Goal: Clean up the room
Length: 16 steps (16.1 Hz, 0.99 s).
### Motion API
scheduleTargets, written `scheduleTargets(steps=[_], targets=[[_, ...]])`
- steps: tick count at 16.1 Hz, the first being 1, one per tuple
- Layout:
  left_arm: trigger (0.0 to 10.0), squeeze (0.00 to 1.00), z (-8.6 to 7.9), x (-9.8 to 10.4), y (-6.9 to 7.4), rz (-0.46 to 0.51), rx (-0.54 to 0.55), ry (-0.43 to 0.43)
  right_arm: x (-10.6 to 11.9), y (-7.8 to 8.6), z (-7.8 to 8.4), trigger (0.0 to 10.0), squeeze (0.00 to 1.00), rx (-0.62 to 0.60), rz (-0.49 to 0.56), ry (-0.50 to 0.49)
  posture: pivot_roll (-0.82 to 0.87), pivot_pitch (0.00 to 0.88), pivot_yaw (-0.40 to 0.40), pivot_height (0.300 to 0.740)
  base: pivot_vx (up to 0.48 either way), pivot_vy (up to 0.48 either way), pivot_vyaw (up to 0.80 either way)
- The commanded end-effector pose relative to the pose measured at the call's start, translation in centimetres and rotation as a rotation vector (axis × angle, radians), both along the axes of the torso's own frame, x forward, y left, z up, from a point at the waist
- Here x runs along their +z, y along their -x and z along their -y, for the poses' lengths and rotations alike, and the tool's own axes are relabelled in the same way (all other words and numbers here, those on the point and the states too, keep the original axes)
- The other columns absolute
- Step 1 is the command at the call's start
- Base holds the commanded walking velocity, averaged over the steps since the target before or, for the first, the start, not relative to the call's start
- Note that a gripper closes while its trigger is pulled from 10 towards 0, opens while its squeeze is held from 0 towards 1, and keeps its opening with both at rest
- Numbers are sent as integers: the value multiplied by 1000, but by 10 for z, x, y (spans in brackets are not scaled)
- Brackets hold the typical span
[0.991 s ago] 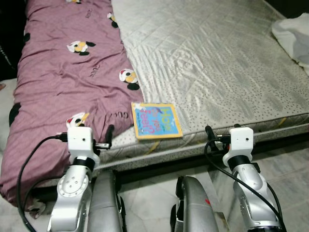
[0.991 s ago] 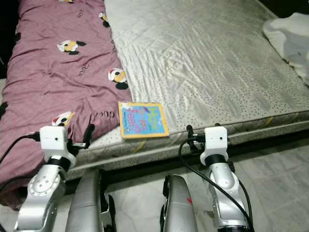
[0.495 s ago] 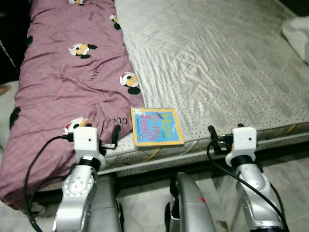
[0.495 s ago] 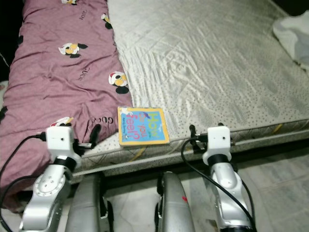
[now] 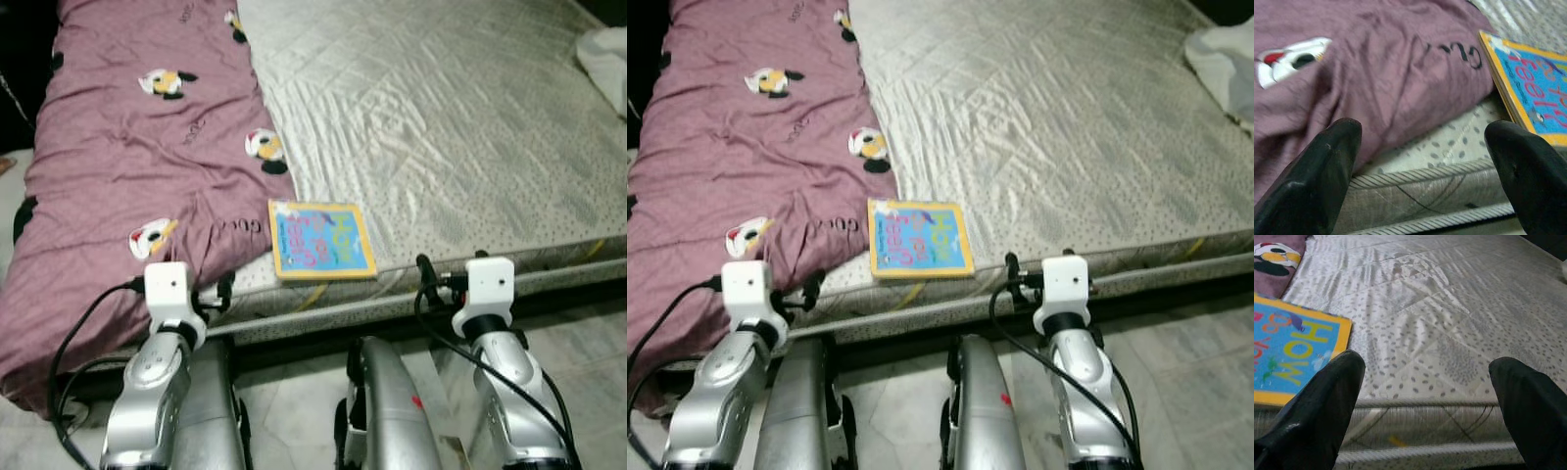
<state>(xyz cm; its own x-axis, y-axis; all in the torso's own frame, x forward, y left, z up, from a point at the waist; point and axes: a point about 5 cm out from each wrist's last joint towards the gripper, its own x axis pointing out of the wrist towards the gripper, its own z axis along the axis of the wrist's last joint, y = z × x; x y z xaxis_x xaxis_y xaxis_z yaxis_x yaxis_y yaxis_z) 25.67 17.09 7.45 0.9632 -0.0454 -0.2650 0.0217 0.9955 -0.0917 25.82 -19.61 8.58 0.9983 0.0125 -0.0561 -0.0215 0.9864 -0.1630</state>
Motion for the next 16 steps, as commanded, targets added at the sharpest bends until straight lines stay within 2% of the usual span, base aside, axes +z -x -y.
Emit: scheduleTargets(steps=[1,5,7,11,13,16], targets=[[10000,0,-1,-1,-2,-8,-12,-3,3,3,5,10000,0,-14,6,7,-43,201,-55,548,0,0,0],[10000,0,-6,7,-17,42,-4,-23,5,15,13,10000,0,-27,-1,21,-96,227,-62,518,0,0,0],[10000,0,-6,8,-28,54,3,-4,6,20,17,10000,0,-36,-6,35,-122,237,-68,518,0,0,0],[10000,0,2,17,-42,127,-13,16,9,33,26,10000,0,-48,-24,67,-168,258,-85,518,0,0,0],[10000,0,4,20,-46,147,-15,19,10,36,27,10000,0,-48,-29,73,-175,261,-88,518,0,0,0],[10000,0,9,24,-52,172,-13,69,11,40,27,10000,0,-45,-38,81,-180,268,-90,518,0,0,0]])
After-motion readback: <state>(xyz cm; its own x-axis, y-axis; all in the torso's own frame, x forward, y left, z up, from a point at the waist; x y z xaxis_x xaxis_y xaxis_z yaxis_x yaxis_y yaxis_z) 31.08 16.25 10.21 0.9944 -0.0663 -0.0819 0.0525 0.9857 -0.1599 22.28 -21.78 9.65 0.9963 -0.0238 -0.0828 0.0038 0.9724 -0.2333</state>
